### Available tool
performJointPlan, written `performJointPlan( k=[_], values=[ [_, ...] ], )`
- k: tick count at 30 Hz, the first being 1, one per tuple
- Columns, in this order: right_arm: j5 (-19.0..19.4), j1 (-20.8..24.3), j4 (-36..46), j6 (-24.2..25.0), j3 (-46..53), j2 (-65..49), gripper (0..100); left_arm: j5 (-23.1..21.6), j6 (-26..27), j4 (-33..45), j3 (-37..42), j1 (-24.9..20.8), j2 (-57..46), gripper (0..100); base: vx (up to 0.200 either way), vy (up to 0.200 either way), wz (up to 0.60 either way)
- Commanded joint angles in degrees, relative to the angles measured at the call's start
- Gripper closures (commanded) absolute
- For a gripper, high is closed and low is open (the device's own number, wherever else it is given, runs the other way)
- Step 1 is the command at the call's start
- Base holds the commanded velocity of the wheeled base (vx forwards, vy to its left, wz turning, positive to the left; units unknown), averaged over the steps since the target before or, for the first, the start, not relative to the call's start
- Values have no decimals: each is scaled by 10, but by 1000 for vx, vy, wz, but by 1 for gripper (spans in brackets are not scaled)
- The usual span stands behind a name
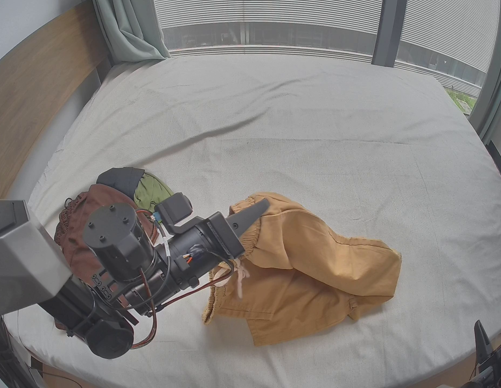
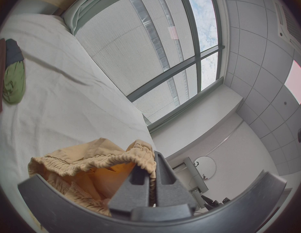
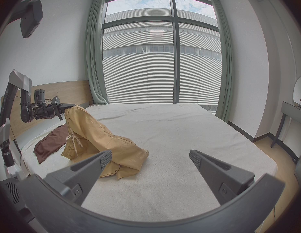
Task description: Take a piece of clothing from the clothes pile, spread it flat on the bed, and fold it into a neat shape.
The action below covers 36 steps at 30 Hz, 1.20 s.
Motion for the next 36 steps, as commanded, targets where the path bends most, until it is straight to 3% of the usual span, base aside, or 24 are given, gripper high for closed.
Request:
performJointPlan(
  k=[1, 11, 15, 25, 36],
  values=[
    [0, 0, 0, 0, 10, -5, 0, 0, 13, -1, 9, 24, 0, 100, 0, 0, 0],
    [1, 0, 0, 0, 10, -5, 0, -5, 38, -1, 46, 62, -28, 100, 0, 0, 0],
    [0, 0, 0, 0, 10, -6, 0, -29, 39, -1, 67, 83, -36, 100, 0, 0, 0],
    [0, 0, 0, 0, 10, -8, 0, -56, 113, -1, 81, 169, -22, 100, 0, 0, 0],
    [0, 0, 1, 0, 10, -8, 0, -90, 164, -1, 91, 212, -9, 100, 0, 0, 0]
  ],
)
